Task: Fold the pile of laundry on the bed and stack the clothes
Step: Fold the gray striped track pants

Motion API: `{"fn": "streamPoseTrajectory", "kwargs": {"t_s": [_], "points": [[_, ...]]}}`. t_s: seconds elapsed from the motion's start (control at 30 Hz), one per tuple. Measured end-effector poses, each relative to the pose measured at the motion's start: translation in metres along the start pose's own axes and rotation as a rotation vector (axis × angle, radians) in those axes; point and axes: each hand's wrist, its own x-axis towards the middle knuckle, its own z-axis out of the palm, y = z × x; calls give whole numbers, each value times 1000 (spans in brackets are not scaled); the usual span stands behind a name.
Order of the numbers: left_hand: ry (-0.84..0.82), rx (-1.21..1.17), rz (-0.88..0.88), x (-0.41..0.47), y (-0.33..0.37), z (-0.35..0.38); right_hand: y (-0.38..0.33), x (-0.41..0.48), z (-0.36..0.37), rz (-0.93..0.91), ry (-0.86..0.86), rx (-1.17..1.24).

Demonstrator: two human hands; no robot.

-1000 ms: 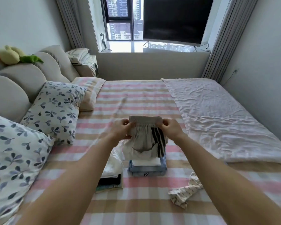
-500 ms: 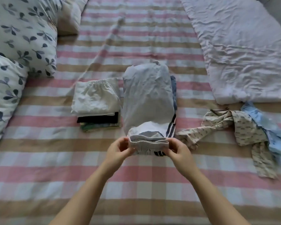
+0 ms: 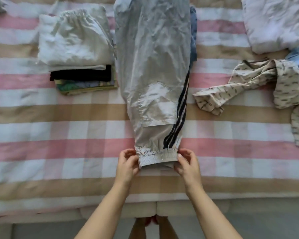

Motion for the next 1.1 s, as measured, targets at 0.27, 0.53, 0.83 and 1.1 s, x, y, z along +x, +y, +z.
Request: {"fn": "streamPoseTrajectory", "kwargs": {"t_s": [0.27, 0.53, 0.83, 1.1], "points": [[78, 83, 108, 13, 13, 26, -6, 2, 21, 12, 46, 108], [37, -27, 6, -32, -49, -9, 40, -56, 5, 76, 67, 79], [175, 239, 132, -33, -53, -5, 36, -44, -1, -35, 135, -272], [221, 274, 155, -29, -56, -14, 57, -55, -2, 91, 161, -273]]}}
